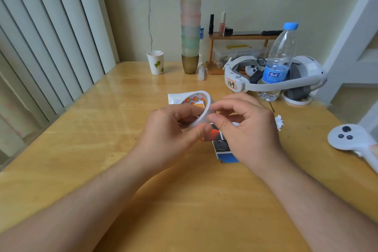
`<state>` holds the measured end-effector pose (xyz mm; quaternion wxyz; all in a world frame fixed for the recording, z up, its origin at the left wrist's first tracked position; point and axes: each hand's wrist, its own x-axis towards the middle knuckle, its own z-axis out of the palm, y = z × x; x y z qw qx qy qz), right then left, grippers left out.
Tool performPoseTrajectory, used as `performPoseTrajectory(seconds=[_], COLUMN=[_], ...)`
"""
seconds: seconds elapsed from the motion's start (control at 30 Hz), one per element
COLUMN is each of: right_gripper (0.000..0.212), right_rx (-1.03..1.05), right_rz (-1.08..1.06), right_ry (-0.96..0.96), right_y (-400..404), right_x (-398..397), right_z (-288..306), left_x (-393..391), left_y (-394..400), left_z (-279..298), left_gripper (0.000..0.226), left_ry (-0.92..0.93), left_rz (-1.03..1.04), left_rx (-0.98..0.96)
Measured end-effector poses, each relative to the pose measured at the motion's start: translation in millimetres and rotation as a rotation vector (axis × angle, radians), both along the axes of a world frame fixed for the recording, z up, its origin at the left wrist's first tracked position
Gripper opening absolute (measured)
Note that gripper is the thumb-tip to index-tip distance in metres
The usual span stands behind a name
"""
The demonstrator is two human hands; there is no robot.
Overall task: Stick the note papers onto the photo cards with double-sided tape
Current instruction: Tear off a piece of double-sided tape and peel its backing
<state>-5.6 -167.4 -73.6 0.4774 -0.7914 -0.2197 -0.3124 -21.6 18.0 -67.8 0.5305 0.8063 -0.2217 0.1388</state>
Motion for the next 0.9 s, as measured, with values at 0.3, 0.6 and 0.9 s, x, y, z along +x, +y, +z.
performPoseTrajectory(seconds=[0.3, 0.6, 0.9], right_gripper=[0.016, 0.011, 0.024], right_rx=[-0.106, -0.132, -0.208], right_rz=[0.05, -0.019, -0.057], right_ry=[0.031, -0.095, -0.196], right_y=[-3.9, -1.6, 0.5], right_x=[-3.1, -6.2, -5.9], right_z=[4.7, 5.7, 8.3], left_x=[4.0, 3.0, -0.2], left_y=[4.6, 3.4, -0.5], left_z=[-5.9, -4.3, -3.2], left_gripper=[0.013, 0.023, 0.016], left_ry=[-0.184, -0.12, -0.2], left_rz=[0.193, 0.25, 0.312], left_rx=[0.228, 0.133, 0.237])
